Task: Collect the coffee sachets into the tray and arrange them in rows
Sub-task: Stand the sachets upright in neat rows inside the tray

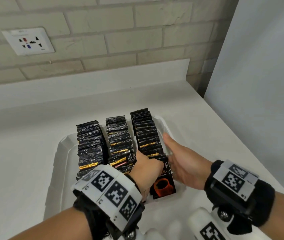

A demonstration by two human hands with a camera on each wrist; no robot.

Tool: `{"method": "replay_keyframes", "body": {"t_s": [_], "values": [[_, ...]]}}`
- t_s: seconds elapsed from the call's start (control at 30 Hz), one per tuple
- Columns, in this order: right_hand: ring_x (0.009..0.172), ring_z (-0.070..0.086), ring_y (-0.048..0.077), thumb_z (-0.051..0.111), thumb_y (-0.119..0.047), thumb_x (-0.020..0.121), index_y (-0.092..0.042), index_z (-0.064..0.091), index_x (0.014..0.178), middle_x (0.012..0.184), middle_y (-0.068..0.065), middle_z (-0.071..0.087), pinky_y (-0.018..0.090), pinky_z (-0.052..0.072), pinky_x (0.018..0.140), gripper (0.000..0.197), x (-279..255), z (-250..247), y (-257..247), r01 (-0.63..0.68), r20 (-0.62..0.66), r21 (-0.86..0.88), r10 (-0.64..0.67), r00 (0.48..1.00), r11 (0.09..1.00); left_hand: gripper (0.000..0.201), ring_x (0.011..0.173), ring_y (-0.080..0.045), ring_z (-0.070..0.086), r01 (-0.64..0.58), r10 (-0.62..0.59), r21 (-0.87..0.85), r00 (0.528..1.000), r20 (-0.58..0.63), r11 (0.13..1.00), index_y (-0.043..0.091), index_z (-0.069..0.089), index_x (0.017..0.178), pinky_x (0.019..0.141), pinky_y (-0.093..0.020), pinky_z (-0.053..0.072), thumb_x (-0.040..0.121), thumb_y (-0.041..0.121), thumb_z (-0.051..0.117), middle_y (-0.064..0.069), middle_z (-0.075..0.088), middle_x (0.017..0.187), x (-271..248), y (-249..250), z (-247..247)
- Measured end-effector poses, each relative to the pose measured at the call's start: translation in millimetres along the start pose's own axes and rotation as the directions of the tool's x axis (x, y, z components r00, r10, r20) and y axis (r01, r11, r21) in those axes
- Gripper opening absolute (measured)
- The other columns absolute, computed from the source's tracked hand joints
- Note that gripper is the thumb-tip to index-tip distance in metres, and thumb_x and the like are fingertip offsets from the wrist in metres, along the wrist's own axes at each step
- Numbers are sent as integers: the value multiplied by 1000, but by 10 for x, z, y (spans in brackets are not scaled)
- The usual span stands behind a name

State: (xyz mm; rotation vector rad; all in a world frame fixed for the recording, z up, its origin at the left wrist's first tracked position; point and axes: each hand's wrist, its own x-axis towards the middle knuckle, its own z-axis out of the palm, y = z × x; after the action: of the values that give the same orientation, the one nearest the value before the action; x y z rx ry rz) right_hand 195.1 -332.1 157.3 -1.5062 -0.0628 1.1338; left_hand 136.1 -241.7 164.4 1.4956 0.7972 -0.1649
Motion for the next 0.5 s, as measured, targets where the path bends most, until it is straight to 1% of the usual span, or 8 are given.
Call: {"method": "replay_keyframes", "body": {"t_s": [0.1,0.13,0.2,0.27,0.33,0.37,0.43,0.5], "values": [[63,55,-4,22,-53,94,-31,52,77,84,-18,58,14,46,56,42,62,-12,-98,45,-74,19,-43,996,999,31,67,-5,37,23,-24,-64,1000,-16,998,16,38,92,55,-20,31,79,-12,44,1,40,78,59,10,-29],[65,53,-2,21,-52,95,-29,50,73,86,-18,57,17,43,60,43,82,-13,-154,59,-94,32,-55,994,998,28,68,-8,41,24,-26,-97,999,-22,995,14,40,93,57,-22,34,80,-10,45,-1,44,80,80,24,-42],[66,55,2,21,-54,94,-28,51,74,79,-11,61,19,44,61,45,169,-19,-248,78,-107,37,-73,992,996,32,72,-16,52,10,-14,-169,1000,-22,985,8,40,111,64,-27,44,82,-2,49,-7,52,87,140,63,-70],[64,56,0,20,-55,94,-35,53,86,78,-9,60,18,46,56,40,264,2,-337,82,-100,43,-77,992,996,40,75,-18,56,-4,-2,-210,1000,-28,978,9,37,123,67,-30,47,86,9,51,-7,55,91,204,135,-99],[76,60,5,20,-56,94,-30,54,107,92,-2,64,21,48,60,45,386,0,-398,90,-69,65,-85,994,994,43,77,-11,53,-29,24,-183,999,-30,983,12,36,130,63,-26,42,90,22,49,-1,54,92,261,218,-131],[84,62,10,21,-57,94,-25,55,114,102,2,65,24,48,65,52,449,-7,-421,94,-60,83,-89,994,992,46,81,-10,52,-34,29,-172,999,-29,984,13,35,134,67,-26,40,91,27,47,1,54,96,293,260,-146],[95,62,16,23,-59,93,-18,55,119,112,6,64,28,48,72,59,541,-18,-464,92,-72,98,-85,994,991,56,104,-13,51,-40,35,-148,999,-36,988,11,27,143,86,-28,35,93,33,41,1,52,117,315,347,-168],[98,60,17,25,-63,91,-17,53,120,113,6,62,31,48,81,61,607,6,-501,91,-112,91,-81,990,992,67,130,-20,36,-46,41,-119,998,-44,992,11,24,146,102,-29,25,91,45,40,-4,37,144,334,404,-176]]}}
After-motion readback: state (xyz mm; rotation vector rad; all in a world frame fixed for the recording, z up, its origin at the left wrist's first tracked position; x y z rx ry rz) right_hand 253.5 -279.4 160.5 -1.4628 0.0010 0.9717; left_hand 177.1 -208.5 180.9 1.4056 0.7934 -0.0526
